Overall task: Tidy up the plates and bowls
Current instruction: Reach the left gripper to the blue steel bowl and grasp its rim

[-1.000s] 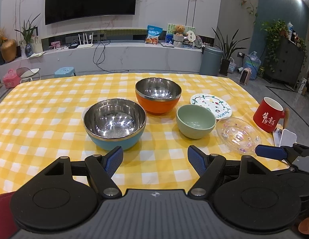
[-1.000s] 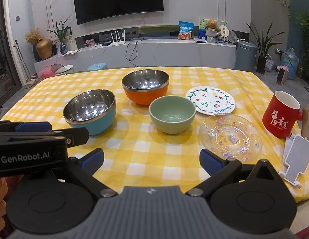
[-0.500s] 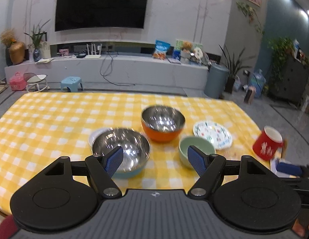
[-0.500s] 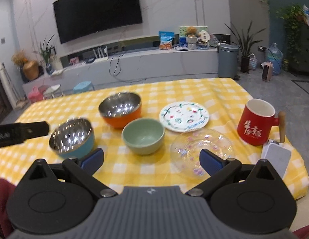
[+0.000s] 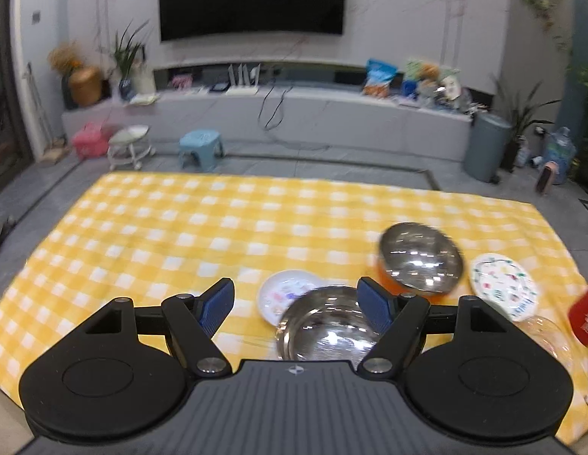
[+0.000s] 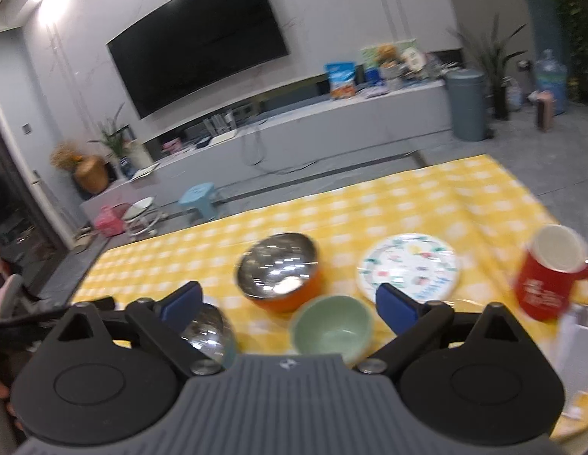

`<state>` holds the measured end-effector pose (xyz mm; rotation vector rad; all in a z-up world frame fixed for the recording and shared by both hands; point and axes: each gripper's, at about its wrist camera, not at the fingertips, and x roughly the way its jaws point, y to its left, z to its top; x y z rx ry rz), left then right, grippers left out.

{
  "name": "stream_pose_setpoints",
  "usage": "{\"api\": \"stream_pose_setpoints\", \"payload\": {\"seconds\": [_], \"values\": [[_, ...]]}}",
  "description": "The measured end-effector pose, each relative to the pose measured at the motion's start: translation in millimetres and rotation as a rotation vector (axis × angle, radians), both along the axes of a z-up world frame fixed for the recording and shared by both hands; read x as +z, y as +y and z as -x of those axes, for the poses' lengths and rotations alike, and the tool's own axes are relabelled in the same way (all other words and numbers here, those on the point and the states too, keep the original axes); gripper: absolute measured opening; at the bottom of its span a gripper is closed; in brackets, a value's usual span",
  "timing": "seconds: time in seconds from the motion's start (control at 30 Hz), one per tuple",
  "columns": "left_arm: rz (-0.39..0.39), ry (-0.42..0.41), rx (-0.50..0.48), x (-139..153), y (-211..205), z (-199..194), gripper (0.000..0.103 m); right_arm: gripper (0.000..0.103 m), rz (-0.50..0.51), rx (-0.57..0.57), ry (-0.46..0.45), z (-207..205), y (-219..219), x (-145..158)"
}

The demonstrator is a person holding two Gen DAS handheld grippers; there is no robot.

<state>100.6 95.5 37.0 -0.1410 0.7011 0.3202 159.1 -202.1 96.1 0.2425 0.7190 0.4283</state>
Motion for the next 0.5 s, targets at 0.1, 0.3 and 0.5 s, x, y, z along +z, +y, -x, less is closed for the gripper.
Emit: {"api": "stream_pose_setpoints", "payload": {"seconds": [0.1,0.3,0.5], "values": [[0.077,0.039,0.023,-20,23,-10,0.086,0.091,-0.014,0.048,0.051,-24,31,-9],[0.17,0.144,-0.011,-70,39,-18,0.074,0.074,0.033,0.193,0.193,-57,95,-58],[0.158,0.205,-0.004,-87,37,-27,0.072,0.063,0.109,0.242,0.32,-66,123,-115]]}}
